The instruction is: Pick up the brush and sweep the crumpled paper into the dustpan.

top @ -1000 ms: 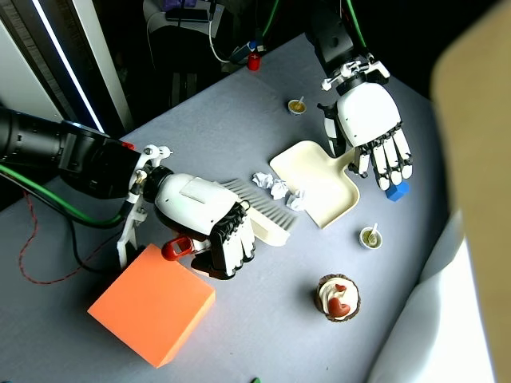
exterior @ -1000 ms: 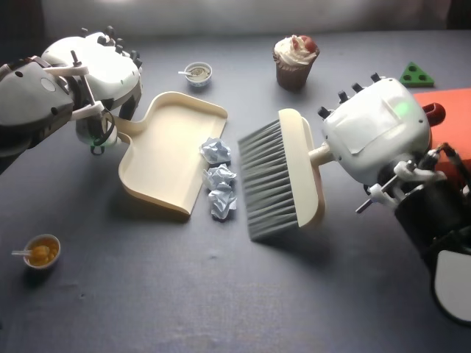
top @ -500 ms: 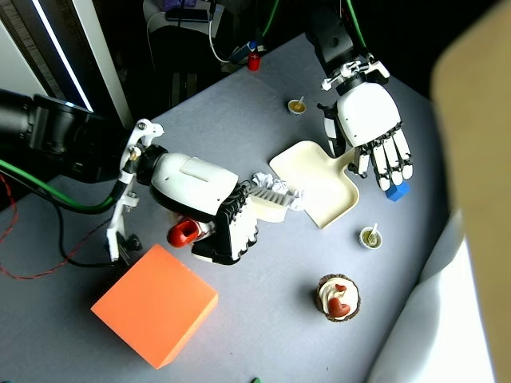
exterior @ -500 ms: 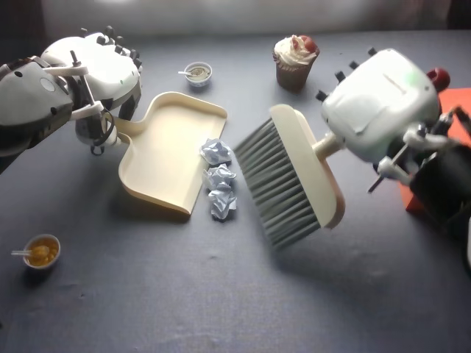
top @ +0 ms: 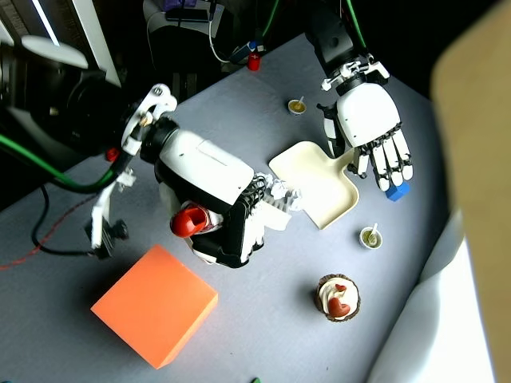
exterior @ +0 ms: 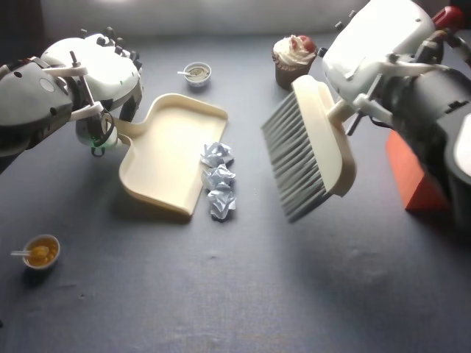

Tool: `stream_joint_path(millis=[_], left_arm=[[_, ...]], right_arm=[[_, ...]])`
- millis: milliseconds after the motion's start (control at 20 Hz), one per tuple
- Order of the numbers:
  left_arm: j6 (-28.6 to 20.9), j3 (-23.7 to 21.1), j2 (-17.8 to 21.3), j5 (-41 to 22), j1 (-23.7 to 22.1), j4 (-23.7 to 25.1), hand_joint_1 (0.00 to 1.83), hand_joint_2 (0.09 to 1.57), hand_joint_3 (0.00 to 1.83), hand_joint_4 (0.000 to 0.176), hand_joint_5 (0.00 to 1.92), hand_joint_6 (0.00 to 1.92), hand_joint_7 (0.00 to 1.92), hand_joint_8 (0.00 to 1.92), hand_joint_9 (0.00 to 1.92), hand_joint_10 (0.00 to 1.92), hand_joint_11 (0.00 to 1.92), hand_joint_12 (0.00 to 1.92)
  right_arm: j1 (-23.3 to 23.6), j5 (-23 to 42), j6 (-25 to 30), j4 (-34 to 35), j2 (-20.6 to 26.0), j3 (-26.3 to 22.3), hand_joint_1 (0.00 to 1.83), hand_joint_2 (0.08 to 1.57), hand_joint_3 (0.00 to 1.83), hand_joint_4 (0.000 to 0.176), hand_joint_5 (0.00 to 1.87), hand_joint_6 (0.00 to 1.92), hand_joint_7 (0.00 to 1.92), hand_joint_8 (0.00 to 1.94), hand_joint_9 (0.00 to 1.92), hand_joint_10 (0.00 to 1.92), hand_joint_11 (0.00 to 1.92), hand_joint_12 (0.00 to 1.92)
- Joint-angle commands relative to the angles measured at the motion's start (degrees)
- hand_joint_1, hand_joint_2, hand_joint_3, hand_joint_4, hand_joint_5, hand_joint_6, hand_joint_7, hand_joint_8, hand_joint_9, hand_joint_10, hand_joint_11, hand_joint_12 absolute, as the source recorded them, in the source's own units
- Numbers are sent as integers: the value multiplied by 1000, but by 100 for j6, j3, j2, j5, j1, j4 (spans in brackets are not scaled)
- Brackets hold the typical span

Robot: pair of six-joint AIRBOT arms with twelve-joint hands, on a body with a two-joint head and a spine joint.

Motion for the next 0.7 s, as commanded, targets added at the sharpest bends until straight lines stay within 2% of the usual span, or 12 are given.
stream_joint_path(millis=[0,50,100,150,200,250,300,350,500,550,600,650], left_arm=[[25,25,59,-416,-67,162,1080,1123,2,0,968,999,313,1,180,1,0,379],[25,29,61,-417,-67,163,1055,1135,2,34,943,1041,303,1,164,2,0,352],[26,30,64,-417,-66,164,1058,1134,0,29,947,1034,313,3,172,4,2,358],[26,30,67,-415,-65,166,1074,1121,0,13,976,988,344,7,200,8,14,374],[26,30,67,-416,-63,168,1074,1121,0,13,976,988,344,7,200,8,14,374],[26,29,66,-414,-63,171,1053,1124,1,58,966,1005,340,7,207,7,19,386],[26,25,66,-413,-64,177,1057,1128,2,39,957,1019,333,2,200,2,5,386],[26,17,62,-426,-65,180,1086,1124,0,0,969,999,330,1,190,3,0,377],[25,2,59,-446,-81,182,1087,1123,0,0,972,994,314,0,170,0,2,374],[25,2,49,-451,-87,192,1071,1125,1,12,966,1004,308,0,160,2,0,371],[26,1,46,-451,-90,195,1060,1127,1,35,961,1013,311,1,166,4,0,372],[26,-1,45,-451,-92,196,1061,1130,1,29,955,1022,309,0,162,2,0,350]], right_arm=[[101,-518,-300,-495,26,-32,1677,1137,0,174,1044,1921,1133,1941,1167,1921,1146,1921],[157,-586,-606,-486,-17,-73,1678,1132,0,173,1053,1921,1132,1941,1146,1921,1129,1921],[185,-612,-840,-479,-76,-80,1664,1135,0,173,1060,1921,1141,1941,1143,1921,1125,1921],[215,-688,-1050,-463,-172,-61,1688,1130,0,171,1074,1921,1155,1941,1148,1921,1132,1921],[268,-876,-1369,-393,-336,17,1688,1130,0,171,1074,1921,1155,1941,1148,1921,1132,1921],[300,-979,-1555,-317,-437,84,1700,1124,0,170,1090,1921,1159,1941,1148,1921,1134,1921],[340,-1053,-1766,-232,-551,160,1685,1126,0,169,1097,1921,1165,1941,1155,1921,1140,1921],[364,-1110,-1911,-183,-703,256,1682,1132,0,169,1098,1921,1166,1941,1155,1921,1137,1921],[414,-1202,-2065,-48,-1053,514,1668,1130,0,168,1097,1921,1157,1941,1133,1921,1120,1921],[414,-1223,-2081,15,-1130,631,1668,1132,0,168,1089,1921,1145,1941,1128,1921,1120,1921],[404,-1231,-2081,7,-1224,733,1673,1131,0,166,1081,1921,1125,1941,1106,1921,1103,1921],[383,-1255,-2081,-11,-1364,858,1678,1128,0,165,1074,1921,1117,1941,1100,1921,1099,1921]])
